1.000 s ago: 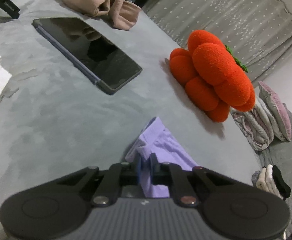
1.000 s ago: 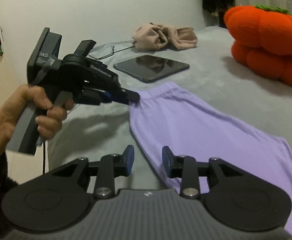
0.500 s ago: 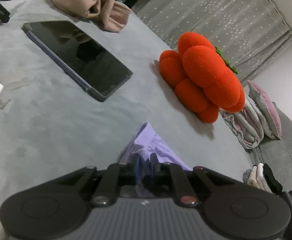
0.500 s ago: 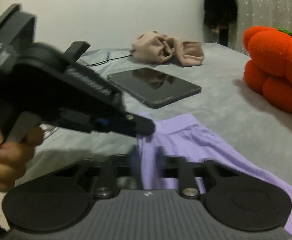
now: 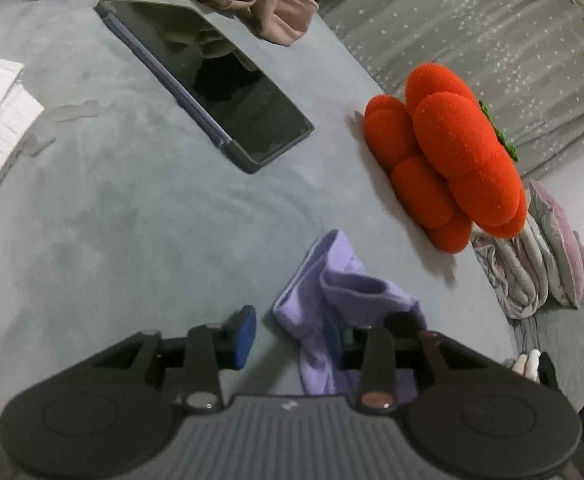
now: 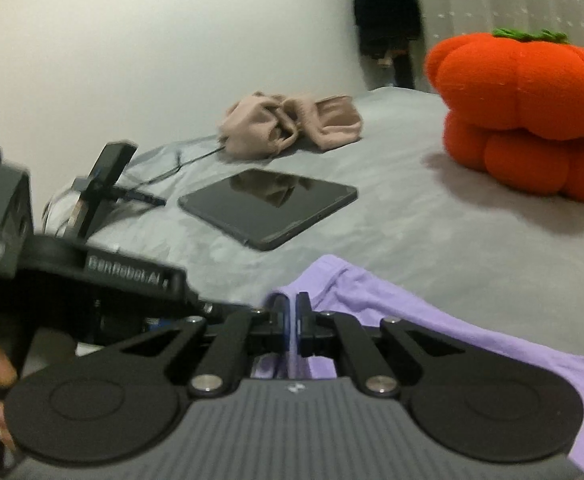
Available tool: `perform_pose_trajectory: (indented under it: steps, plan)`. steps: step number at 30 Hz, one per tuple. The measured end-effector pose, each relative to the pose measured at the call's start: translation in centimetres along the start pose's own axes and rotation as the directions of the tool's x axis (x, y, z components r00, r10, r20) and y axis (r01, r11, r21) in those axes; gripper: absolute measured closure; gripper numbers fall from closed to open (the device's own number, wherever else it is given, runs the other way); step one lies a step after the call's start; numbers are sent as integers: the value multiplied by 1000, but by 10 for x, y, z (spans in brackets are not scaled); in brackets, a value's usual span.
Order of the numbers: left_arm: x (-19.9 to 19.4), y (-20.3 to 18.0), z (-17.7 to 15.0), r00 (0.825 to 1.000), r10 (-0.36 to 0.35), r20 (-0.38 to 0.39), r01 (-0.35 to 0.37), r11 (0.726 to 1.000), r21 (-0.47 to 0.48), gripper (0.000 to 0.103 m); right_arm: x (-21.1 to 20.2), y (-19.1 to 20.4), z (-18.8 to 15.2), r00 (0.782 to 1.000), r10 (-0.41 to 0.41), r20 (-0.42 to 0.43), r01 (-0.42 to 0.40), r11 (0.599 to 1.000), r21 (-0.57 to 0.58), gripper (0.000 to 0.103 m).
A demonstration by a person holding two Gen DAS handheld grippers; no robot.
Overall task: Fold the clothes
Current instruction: 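Lower the waistband onto the garment with both grippers, bringing them together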
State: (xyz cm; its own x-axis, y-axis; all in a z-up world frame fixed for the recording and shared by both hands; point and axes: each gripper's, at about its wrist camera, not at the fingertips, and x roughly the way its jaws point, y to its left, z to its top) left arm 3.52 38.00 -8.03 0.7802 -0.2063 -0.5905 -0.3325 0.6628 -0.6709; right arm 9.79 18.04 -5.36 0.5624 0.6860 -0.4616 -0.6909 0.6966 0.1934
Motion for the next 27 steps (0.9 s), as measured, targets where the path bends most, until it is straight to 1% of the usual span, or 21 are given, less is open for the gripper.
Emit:
perform_pose_trajectory:
  steps: [3, 6, 8, 9, 10, 11, 14, 16, 17, 18, 22, 26, 27]
  plan:
    - [-1, 2, 0, 1000, -7, 10, 7, 1000, -20, 66, -2, -11, 6, 1000, -1, 12, 0, 997, 79, 101]
    - [5, 2, -1, 1000, -15, 12, 15, 1000, -26, 67, -3, -14, 10, 1000, 16, 16, -18, 994, 105, 101]
    - [9, -2, -2, 1000, -14, 16, 14, 1000, -11, 70, -3, -13, 10, 1000, 20, 11, -21, 995, 97, 101]
    - [11, -5, -3, 1000, -4, 18, 4, 1000, 4, 75, -2, -13, 10, 1000, 22, 8, -23, 995, 94, 101]
    - [14, -8, -4, 1000, 18, 24, -18, 1000, 20, 91, -2, -12, 9, 1000, 23, 6, -24, 996, 91, 101]
    - [16, -10, -5, 999, 40, 30, -41, 999, 35, 98, -1, -11, 8, 1000, 24, 3, -24, 996, 89, 101]
    - [9, -13, -5, 991, 113, 68, -117, 992, 44, 98, -1, -10, 7, 1000, 25, -5, -25, 996, 85, 101]
    - [0, -13, -2, 985, 139, 99, -144, 988, 49, 98, -2, -7, 8, 999, 35, -10, -34, 997, 75, 101]
    - [-1, -12, -1, 985, 145, 99, -150, 987, 50, 98, -2, -4, 8, 999, 41, -13, -41, 997, 67, 101]
    - [0, -9, 1, 986, 142, 88, -146, 988, 44, 98, -1, -1, 7, 999, 48, -18, -46, 997, 57, 101]
    - [-2, 4, 5, 994, 93, 56, -92, 996, -8, 96, 7, 14, 0, 997, 60, -57, -59, 998, 16, 101]
    - [-18, 16, 12, 994, 66, 84, -60, 995, -74, 94, 18, 34, -15, 992, 50, -115, -55, 997, -48, 99]
    - [-22, 19, 14, 994, 56, 92, -48, 995, -89, 93, 20, 38, -19, 990, 52, -129, -60, 996, -59, 95]
